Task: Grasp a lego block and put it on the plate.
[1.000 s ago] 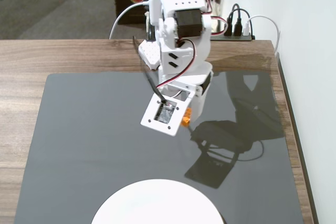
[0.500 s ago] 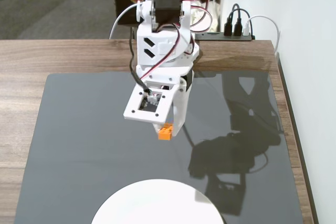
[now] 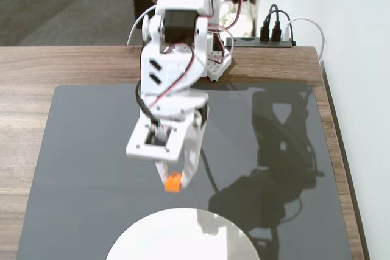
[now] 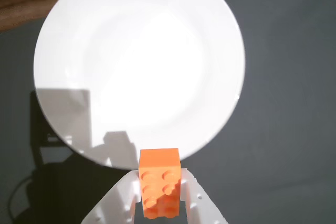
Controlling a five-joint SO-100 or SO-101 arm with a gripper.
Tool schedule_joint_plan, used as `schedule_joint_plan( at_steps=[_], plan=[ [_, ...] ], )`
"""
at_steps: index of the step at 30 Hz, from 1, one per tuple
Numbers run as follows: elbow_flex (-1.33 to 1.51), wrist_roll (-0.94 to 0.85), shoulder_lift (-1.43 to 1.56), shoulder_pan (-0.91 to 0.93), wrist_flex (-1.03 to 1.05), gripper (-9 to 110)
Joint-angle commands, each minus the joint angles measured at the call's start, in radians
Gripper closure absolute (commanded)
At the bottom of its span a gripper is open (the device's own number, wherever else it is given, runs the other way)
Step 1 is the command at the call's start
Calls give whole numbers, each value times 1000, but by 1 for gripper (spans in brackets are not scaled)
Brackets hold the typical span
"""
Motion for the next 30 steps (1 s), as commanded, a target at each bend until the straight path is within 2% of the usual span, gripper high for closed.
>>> schedule_joint_plan(
  at_steps=[1, 10, 30],
  plan=[
    [-127, -9, -41, -3, -15, 98],
    [-387, -9, -302, -23, 54, 98],
    [-627, 21, -580, -55, 91, 97]
  ],
)
